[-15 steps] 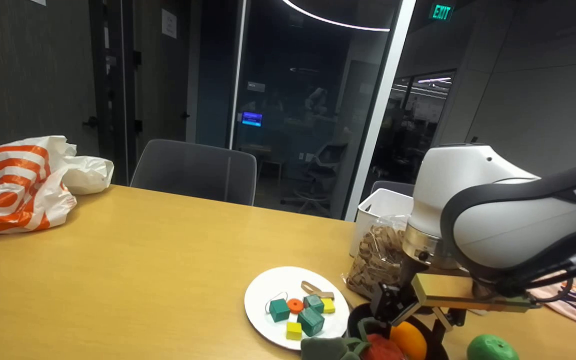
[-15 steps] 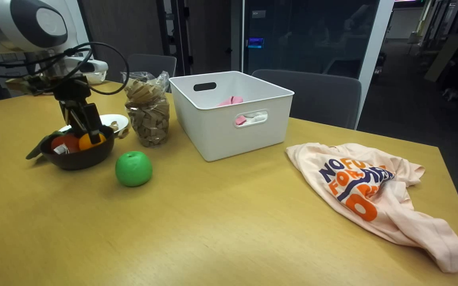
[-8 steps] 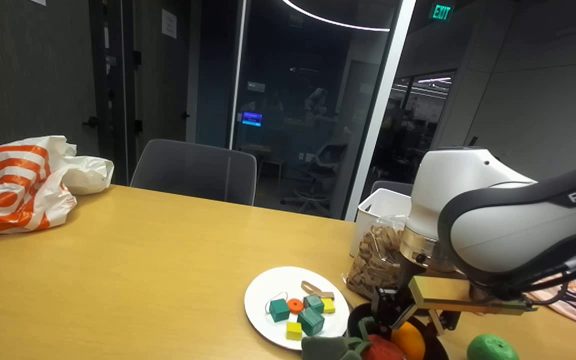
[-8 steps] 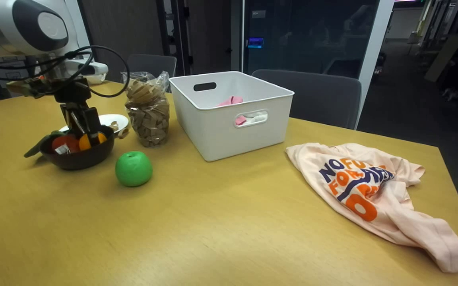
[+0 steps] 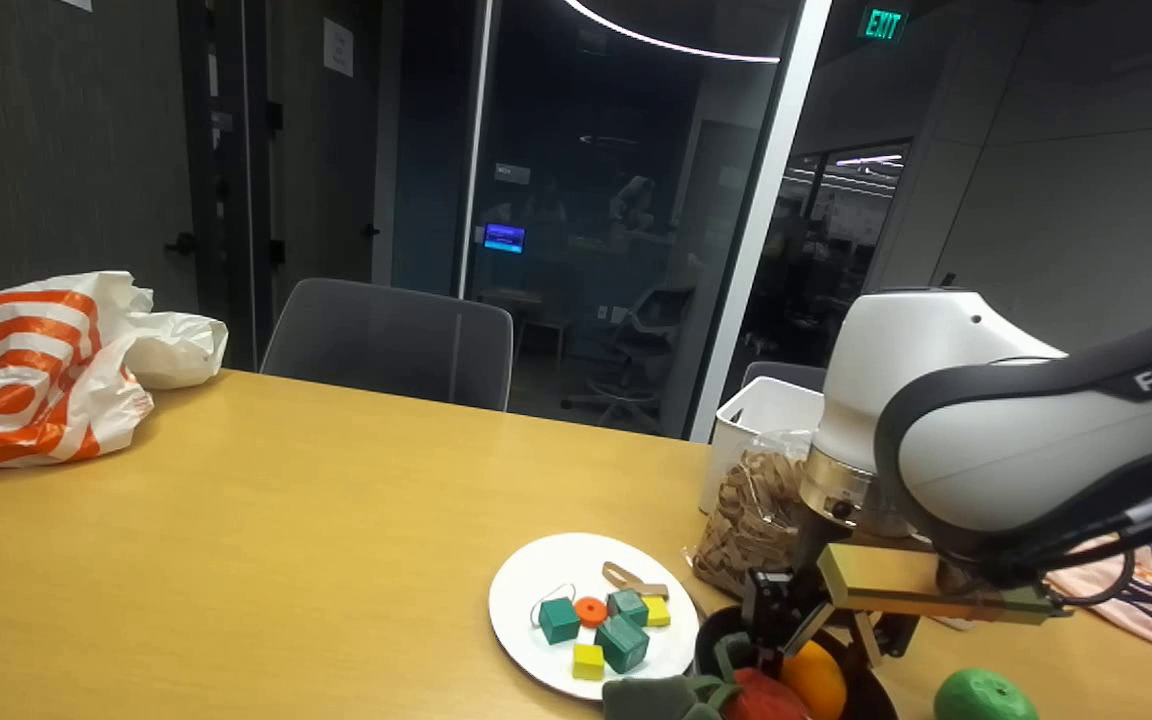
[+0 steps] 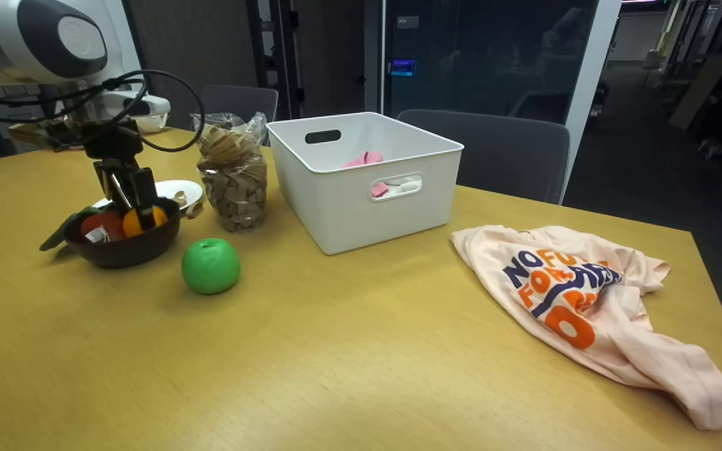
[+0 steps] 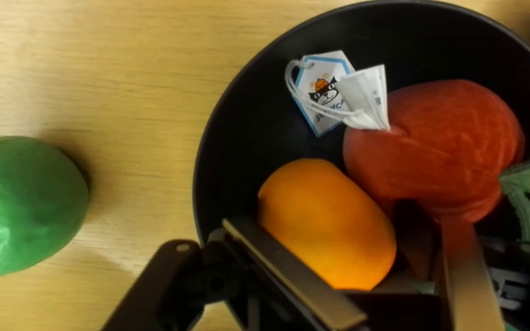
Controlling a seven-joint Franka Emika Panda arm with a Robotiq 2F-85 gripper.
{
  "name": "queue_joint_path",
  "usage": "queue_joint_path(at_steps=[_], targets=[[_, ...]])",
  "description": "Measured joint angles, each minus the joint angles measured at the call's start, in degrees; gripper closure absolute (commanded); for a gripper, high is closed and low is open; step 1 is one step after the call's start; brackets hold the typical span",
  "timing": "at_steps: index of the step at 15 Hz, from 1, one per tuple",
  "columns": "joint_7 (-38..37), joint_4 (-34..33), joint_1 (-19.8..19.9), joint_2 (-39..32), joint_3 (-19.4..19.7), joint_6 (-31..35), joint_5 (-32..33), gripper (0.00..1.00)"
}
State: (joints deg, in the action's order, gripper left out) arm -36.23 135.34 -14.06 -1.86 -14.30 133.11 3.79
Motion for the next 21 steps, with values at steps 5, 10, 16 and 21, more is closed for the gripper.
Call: queue_joint_path(at_steps=[5, 10, 16, 21], targets=[[4.9, -1.2, 0.9, 5.8, 1.2, -5.9, -3.4, 0.51], [8.2, -1.4, 4.4, 15.1, 4.1, -16.4, -3.5, 0.51], [5.4, 1.2, 15.7, 19.9, 9.9, -19.4, 1.5, 0.51], [0.8, 4.7, 21.6, 14.8, 12.4, -14.7, 4.2, 0.51]])
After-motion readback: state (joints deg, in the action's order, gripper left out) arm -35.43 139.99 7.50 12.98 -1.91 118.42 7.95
